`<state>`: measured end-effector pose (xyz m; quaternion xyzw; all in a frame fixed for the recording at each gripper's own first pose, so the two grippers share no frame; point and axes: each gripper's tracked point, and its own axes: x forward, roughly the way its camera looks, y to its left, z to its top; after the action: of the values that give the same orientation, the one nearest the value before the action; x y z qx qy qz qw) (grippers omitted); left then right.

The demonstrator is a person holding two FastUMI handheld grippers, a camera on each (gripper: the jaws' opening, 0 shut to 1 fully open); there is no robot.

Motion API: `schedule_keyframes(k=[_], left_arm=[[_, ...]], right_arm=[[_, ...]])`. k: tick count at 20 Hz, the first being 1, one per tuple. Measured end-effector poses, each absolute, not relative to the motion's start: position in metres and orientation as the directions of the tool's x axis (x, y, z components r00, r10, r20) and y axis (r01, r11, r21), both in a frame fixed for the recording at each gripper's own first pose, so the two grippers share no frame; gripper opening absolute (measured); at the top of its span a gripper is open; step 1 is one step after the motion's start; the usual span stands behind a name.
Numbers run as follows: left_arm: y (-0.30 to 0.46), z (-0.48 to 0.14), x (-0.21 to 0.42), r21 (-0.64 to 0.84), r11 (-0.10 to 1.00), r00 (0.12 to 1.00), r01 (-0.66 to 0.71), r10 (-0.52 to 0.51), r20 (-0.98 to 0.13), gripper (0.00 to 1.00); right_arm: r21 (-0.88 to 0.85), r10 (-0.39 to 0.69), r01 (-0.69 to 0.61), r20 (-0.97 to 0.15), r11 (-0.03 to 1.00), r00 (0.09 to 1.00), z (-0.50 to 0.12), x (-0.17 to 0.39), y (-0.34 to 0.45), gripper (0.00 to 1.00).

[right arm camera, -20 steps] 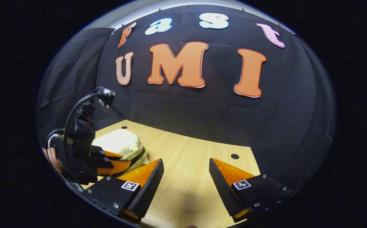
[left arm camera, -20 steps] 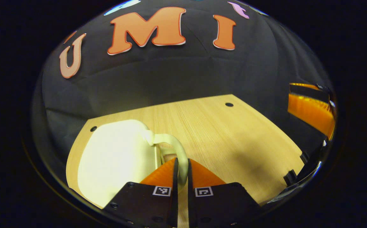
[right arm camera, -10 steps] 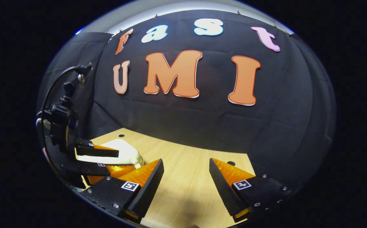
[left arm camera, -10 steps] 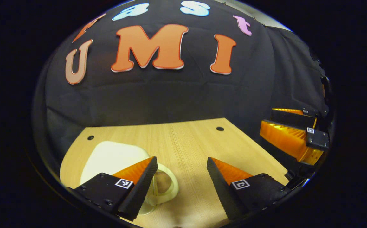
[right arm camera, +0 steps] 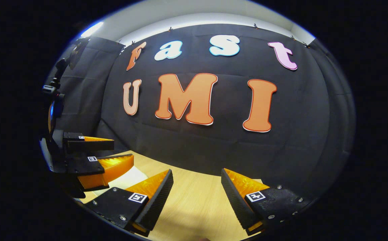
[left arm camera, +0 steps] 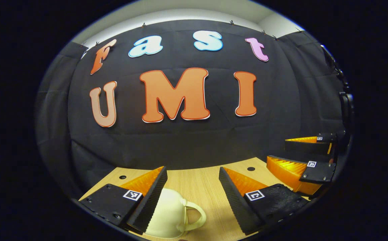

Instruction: First open the suitcase, pack the skin care products into it, and then close the suitcase.

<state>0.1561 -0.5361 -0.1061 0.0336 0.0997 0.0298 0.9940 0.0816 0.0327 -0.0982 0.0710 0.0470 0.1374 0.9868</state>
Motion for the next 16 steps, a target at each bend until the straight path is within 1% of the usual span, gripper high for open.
schedule_keyframes(k=[3,7,11,14,16], left_arm=[[-0.527,-0.095,0.151,0.045,0.995,0.982,-0.091,0.097,-0.163,0.96],[-0.515,-0.091,0.153,0.054,0.994,0.982,-0.100,0.107,-0.154,0.95],[-0.514,-0.096,0.151,0.009,0.994,0.981,-0.107,0.107,-0.164,0.96],[-0.515,-0.102,0.152,0.031,0.995,0.979,-0.098,0.102,-0.179,0.95],[-0.514,-0.098,0.152,0.025,0.995,0.980,-0.100,0.103,-0.168,0.95]], right_arm=[[0.155,0.286,-0.272,-0.074,0.950,0.955,-0.097,0.080,0.037,0.92],[0.163,0.306,-0.292,-0.062,0.942,0.950,-0.093,0.075,0.046,0.92],[0.145,0.307,-0.295,-0.064,0.944,0.950,-0.095,0.070,0.047,0.92],[0.135,0.314,-0.304,-0.066,0.943,0.947,-0.096,0.067,0.049,0.92],[0.133,0.313,-0.302,-0.068,0.944,0.947,-0.097,0.066,0.047,0.92]])
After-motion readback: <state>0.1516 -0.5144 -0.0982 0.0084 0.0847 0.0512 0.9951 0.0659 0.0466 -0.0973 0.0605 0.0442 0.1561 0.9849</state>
